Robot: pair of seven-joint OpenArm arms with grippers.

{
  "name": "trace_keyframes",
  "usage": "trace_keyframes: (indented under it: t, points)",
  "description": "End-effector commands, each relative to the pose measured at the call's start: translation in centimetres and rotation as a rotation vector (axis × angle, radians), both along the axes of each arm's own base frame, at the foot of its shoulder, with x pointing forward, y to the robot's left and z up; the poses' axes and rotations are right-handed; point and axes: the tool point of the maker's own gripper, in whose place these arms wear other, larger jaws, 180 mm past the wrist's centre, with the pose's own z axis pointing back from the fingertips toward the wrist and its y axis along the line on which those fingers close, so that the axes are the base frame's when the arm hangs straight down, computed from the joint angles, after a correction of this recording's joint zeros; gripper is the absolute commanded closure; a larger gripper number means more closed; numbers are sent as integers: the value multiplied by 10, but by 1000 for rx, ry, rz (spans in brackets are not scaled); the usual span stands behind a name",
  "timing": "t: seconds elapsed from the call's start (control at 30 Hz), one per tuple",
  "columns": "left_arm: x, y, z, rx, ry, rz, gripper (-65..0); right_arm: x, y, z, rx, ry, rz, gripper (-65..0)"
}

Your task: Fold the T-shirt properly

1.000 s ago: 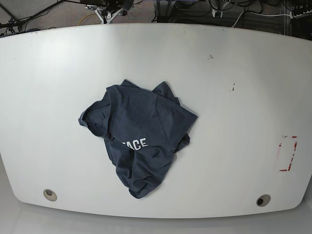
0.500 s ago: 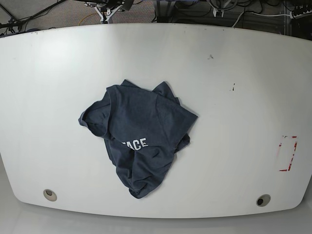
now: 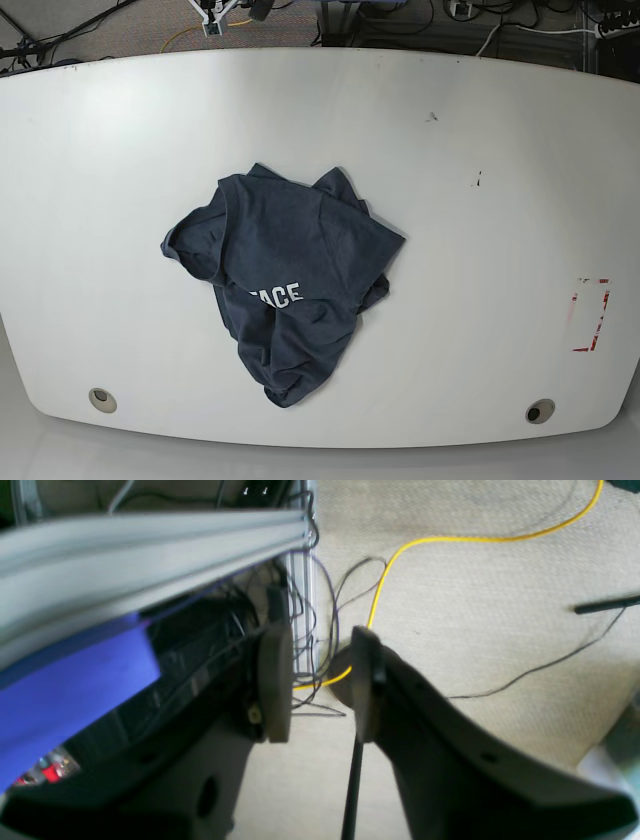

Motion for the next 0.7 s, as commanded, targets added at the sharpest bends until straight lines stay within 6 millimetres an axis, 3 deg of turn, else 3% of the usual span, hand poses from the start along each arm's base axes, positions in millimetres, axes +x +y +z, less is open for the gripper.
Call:
trace_keyframes:
  t: [0.0,0.2,0.5,0.67]
  points:
    - [5,6,9,22,-51,-16,-353,-8,-7,13,-13,-22,-21,-181]
    - [4,23,40,77,-139,-73,-354,-10,-20,44,-41,-54,-34,-181]
    - [20,29,88,125,-272,-139,-357,-23,-31,95,-55,-125,-65,-181]
    - [36,15,117,7,-365,-101,-357,-27,-31,125,-40,-172,-100,-181]
